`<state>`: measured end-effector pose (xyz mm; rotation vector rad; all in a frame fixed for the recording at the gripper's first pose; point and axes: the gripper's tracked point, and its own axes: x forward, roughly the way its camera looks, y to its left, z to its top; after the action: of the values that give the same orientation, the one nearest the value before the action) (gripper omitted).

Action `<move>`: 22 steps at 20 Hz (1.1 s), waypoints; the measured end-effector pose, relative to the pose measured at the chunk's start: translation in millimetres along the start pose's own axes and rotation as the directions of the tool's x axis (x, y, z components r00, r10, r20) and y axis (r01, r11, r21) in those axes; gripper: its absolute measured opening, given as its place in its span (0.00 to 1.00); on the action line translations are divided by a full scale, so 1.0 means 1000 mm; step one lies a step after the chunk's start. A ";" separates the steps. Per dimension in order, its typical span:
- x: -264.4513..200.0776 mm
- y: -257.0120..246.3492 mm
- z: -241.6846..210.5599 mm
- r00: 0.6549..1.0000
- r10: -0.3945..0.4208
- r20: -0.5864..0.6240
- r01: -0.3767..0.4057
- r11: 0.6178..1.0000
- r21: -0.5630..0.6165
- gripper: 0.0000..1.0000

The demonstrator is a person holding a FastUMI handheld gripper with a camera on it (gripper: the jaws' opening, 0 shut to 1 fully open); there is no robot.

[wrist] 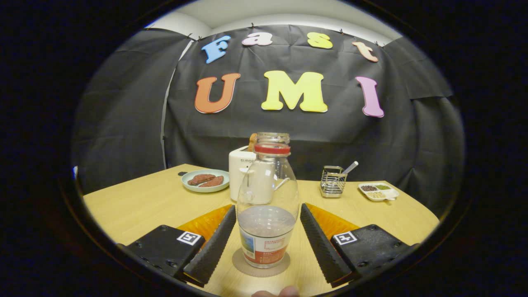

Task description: Take the bottle from table, then pour the juice into the cup, finally place the bottle on the coaster

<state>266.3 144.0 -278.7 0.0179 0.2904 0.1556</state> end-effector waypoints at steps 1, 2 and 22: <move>-0.007 -0.004 0.003 1.000 -0.007 0.001 0.007 1.000 0.030 1.00; -0.018 -0.006 0.006 1.000 -0.012 0.002 0.012 0.997 0.070 1.00; -0.301 -0.034 0.171 0.957 -0.058 0.284 0.021 0.991 0.130 1.00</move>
<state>35.9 64.0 -31.1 0.1587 0.0092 0.0925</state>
